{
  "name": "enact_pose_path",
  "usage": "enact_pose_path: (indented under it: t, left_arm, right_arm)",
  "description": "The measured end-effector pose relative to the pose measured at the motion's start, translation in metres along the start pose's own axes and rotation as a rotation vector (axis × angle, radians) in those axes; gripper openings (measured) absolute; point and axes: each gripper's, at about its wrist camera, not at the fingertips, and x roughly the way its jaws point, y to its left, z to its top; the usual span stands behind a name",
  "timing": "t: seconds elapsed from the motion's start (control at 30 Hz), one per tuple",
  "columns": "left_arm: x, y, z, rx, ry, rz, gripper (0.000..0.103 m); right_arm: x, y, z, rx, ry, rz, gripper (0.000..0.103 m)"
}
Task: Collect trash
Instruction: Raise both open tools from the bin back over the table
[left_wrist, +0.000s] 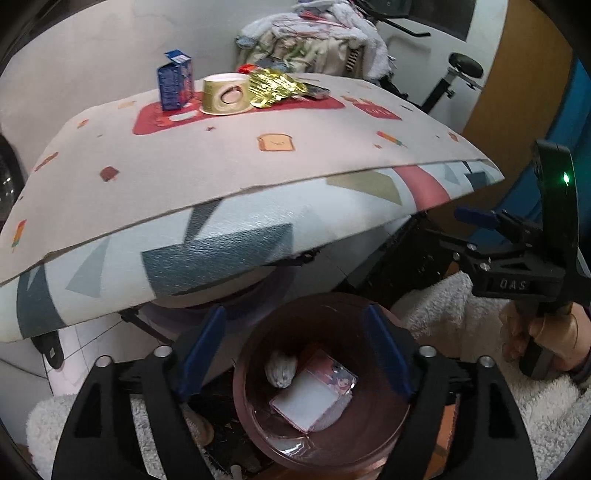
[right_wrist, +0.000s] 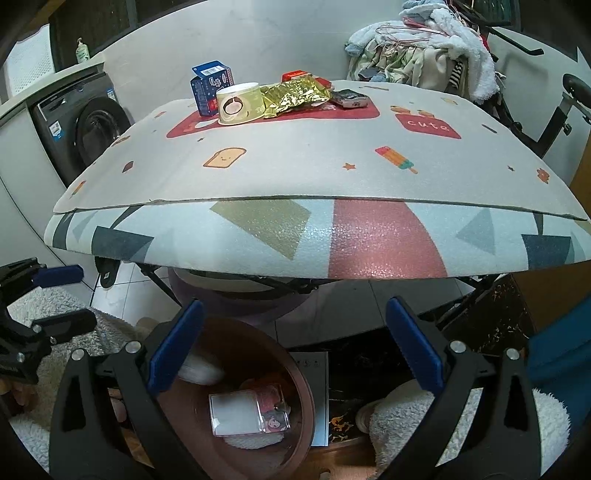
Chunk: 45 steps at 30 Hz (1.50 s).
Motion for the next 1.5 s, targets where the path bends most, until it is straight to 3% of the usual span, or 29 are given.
enact_pose_path:
  t: [0.23,0.47,0.7,0.93,1.23,1.5]
  left_arm:
    - [-0.005,0.011,0.003,-0.048,-0.016,0.056,0.086]
    - [-0.025,0.029,0.014,-0.111,-0.102,0.068,0.089]
    - [-0.041,0.042,0.036,-0.091,-0.17,0.12,0.091]
    - [-0.059,0.066,0.072,-0.089,-0.238,0.165,0.097]
    - [-0.066,0.099,0.119,-0.074,-0.281,0.173,0.097]
    - [-0.054,0.114,0.152,-0.054,-0.312,0.149,0.097]
  right_arm:
    - [0.002,0.001,-0.001,-0.007,0.008,0.0,0.097]
    - [0.0,-0.003,0.004,0.017,0.022,0.006,0.097]
    - [-0.002,-0.004,0.022,-0.013,0.012,0.012,0.097]
    - [-0.003,-0.011,0.061,-0.039,-0.016,0.028,0.097]
    - [0.007,-0.031,0.131,-0.068,-0.054,0.001,0.097]
    - [0.051,-0.06,0.177,-0.067,-0.027,-0.017,0.097]
